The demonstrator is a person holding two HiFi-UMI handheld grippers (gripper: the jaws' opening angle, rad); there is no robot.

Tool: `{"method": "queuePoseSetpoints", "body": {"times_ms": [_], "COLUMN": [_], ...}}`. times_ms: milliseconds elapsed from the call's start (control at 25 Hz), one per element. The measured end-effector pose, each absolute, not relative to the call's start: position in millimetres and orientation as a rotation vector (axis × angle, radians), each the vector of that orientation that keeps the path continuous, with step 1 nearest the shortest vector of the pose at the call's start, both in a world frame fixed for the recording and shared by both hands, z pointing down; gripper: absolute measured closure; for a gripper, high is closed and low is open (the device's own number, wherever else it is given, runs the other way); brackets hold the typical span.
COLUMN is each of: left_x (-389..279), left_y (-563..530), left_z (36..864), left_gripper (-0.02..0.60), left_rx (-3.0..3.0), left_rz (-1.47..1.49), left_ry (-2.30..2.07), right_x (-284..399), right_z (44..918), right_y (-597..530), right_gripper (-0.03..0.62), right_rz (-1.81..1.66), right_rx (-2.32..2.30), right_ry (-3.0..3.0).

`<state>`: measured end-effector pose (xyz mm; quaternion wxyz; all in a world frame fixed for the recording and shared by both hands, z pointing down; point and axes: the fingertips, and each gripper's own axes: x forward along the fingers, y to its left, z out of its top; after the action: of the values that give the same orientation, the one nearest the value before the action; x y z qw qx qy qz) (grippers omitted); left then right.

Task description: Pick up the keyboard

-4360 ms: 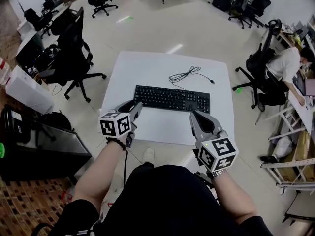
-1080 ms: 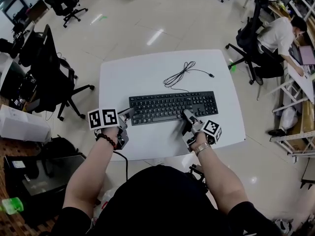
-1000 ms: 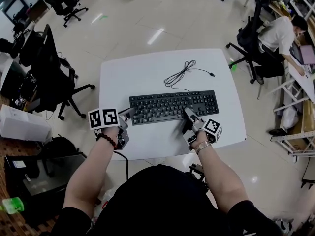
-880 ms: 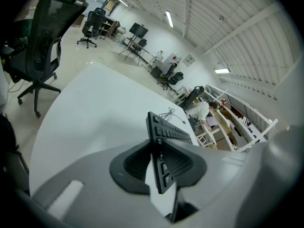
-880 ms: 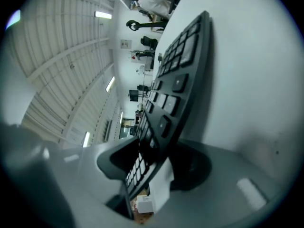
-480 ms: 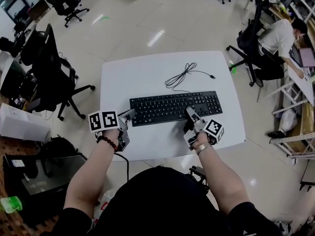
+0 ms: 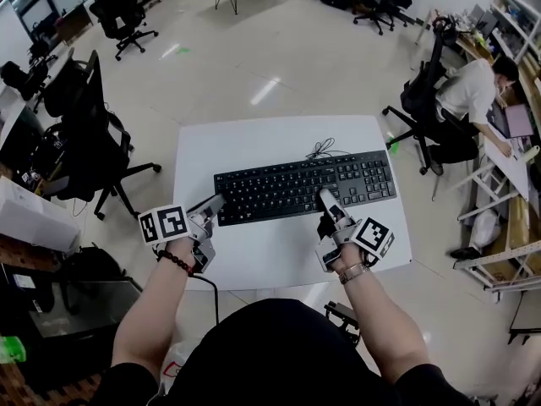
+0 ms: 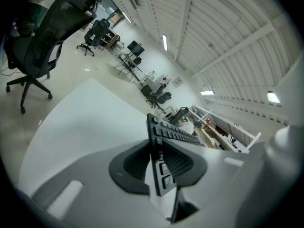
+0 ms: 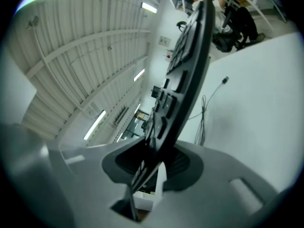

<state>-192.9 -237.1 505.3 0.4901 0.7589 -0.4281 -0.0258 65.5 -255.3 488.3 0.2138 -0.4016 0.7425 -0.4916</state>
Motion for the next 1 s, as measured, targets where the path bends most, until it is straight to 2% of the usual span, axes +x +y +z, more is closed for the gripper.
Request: {"method": "queuePoseSetpoints", "body": {"times_ms": [440, 1000], "left_x": [-198.6, -200.6], "left_y": [-246.0, -242.3], "left_z": [451.8, 438.7], "left_gripper": [0.492, 0.492], "left_rx": [1.945, 1.975], "left_rz": [-0.229, -0.260], "left_ry": [-1.031, -1.045], "right_x": [55.4, 51.1], "right_z": [411.2, 392.1], "right_y": [-252.4, -248.3], "right_gripper": [0.488, 0.487], "right_rz": [-1.153, -1.093], "right_rx": [-1.108, -1.094], "right_ry": [2.231, 2.250]}}
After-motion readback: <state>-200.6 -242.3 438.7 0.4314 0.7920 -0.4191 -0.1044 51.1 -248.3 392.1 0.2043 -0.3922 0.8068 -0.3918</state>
